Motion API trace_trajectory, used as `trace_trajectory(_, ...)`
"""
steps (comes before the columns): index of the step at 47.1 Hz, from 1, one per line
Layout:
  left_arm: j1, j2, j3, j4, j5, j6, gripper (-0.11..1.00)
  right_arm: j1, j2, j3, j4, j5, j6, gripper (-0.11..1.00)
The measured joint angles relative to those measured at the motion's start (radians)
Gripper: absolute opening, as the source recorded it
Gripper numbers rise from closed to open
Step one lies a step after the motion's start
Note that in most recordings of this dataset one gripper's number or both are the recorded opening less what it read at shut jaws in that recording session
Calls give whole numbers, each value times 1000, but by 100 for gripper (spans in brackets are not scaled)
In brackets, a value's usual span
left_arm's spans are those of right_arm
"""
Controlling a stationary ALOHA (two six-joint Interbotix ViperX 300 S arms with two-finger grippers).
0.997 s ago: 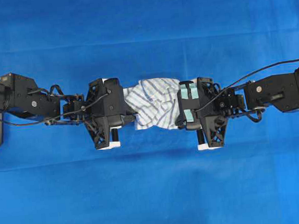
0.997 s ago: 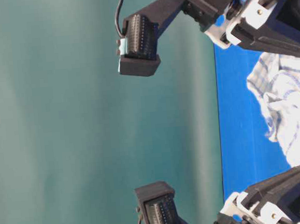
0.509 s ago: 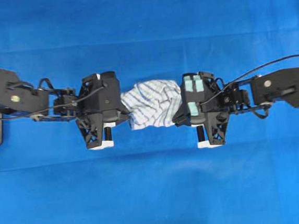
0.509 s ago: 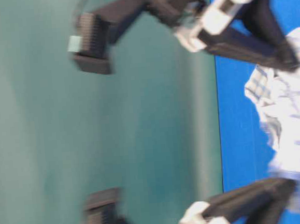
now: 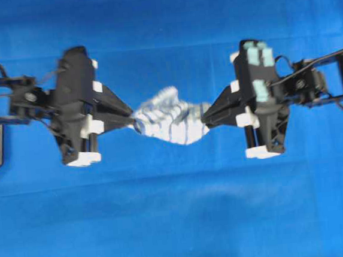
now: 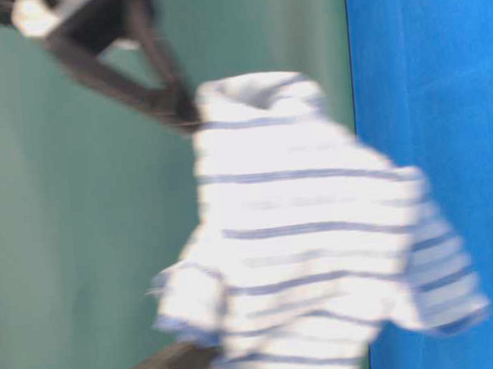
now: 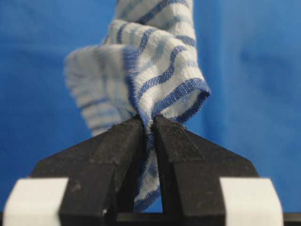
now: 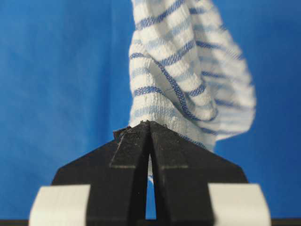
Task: Lift the towel with both arms.
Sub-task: 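Lift the towel with both grippers and pull the edges apart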
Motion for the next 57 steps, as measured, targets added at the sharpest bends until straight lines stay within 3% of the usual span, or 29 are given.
trace_trajectory(13,0,-112,-130,0,137,2,7,-2,-77,-141,-28,158,3,0)
trace_trajectory(28,-2,-129,-275,0,253,3,7,-2,-112,-261,-38,265,2,0)
trace_trajectory(54,-2,-117,-285,3,275,34,7,-2,-114,-272,-40,296,0,0)
trace_trajectory(57,-2,-118,-287,5,275,43,12,-2,-114,-272,-40,296,0,1)
